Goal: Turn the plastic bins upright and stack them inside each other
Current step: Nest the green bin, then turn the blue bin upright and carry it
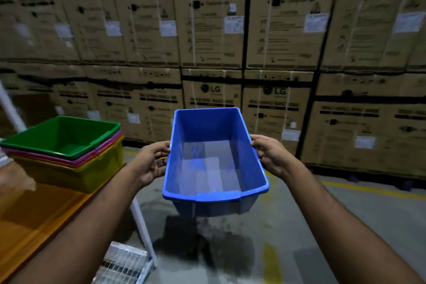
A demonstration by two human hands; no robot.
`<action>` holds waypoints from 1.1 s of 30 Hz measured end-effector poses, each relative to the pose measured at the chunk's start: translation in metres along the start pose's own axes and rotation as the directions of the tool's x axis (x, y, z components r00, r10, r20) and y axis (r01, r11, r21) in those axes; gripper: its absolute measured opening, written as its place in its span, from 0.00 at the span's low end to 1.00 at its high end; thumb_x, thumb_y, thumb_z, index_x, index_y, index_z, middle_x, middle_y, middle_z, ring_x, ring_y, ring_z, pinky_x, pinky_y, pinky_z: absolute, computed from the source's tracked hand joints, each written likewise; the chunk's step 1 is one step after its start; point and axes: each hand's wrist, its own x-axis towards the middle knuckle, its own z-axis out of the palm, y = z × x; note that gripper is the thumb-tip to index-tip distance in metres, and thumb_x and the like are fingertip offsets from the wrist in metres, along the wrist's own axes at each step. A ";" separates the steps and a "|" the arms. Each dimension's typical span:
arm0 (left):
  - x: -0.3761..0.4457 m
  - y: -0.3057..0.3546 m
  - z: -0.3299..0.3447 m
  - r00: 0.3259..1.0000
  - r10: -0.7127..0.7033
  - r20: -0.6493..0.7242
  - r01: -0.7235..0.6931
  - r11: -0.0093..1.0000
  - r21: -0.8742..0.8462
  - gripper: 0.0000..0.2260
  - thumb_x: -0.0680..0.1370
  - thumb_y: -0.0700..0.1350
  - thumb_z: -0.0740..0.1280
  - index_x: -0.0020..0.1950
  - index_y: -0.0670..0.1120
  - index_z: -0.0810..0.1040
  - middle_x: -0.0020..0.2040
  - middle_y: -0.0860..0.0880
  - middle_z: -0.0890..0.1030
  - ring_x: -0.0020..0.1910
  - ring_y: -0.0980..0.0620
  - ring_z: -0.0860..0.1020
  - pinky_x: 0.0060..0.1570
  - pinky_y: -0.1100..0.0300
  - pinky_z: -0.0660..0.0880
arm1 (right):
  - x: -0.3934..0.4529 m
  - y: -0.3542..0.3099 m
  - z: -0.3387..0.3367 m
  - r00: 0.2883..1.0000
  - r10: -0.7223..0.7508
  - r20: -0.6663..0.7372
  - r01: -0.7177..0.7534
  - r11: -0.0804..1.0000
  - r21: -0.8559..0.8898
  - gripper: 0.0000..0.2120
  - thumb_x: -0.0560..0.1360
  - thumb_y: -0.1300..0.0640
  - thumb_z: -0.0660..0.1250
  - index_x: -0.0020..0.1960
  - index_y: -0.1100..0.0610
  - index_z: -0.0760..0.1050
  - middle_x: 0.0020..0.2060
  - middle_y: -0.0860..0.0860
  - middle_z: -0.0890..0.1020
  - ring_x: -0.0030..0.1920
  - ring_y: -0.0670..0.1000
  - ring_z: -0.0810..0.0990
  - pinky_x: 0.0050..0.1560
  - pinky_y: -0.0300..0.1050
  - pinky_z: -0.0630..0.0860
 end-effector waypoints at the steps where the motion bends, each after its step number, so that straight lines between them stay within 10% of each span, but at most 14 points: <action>1: 0.009 0.009 -0.002 0.999 0.015 -0.041 -0.016 1.000 -0.010 0.11 0.76 0.39 0.62 0.52 0.46 0.82 0.45 0.46 0.77 0.39 0.51 0.75 0.31 0.61 0.79 | 0.026 -0.006 0.007 0.999 -0.005 0.041 0.005 1.000 -0.015 0.20 0.66 0.59 0.69 0.58 0.57 0.83 0.52 0.68 0.76 0.48 0.60 0.70 0.50 0.53 0.72; 13: 0.046 0.131 -0.108 0.894 0.218 -0.391 -0.248 0.968 -0.029 0.12 0.76 0.39 0.60 0.55 0.47 0.80 0.36 0.52 0.79 0.25 0.58 0.76 0.27 0.66 0.76 | 0.216 -0.083 0.200 0.872 -0.037 0.488 0.025 0.999 0.031 0.19 0.78 0.67 0.57 0.67 0.69 0.72 0.19 0.45 0.75 0.19 0.40 0.73 0.20 0.29 0.66; 25: 0.049 0.197 -0.233 0.639 0.278 -0.717 -0.372 0.928 0.028 0.07 0.76 0.40 0.62 0.48 0.47 0.79 0.39 0.49 0.78 0.36 0.52 0.75 0.26 0.64 0.76 | 0.342 -0.073 0.422 0.666 0.064 0.743 -0.008 0.997 -0.078 0.16 0.76 0.60 0.62 0.60 0.65 0.78 0.28 0.51 0.68 0.19 0.43 0.61 0.25 0.35 0.51; 33: 0.073 0.198 -0.276 0.534 0.222 -0.816 -0.376 0.926 0.006 0.08 0.77 0.40 0.62 0.53 0.45 0.78 0.39 0.48 0.78 0.26 0.55 0.77 0.25 0.64 0.74 | 0.393 -0.047 0.501 0.533 0.112 0.838 -0.026 0.993 -0.116 0.12 0.70 0.57 0.68 0.49 0.55 0.86 0.46 0.59 0.74 0.35 0.53 0.68 0.35 0.45 0.65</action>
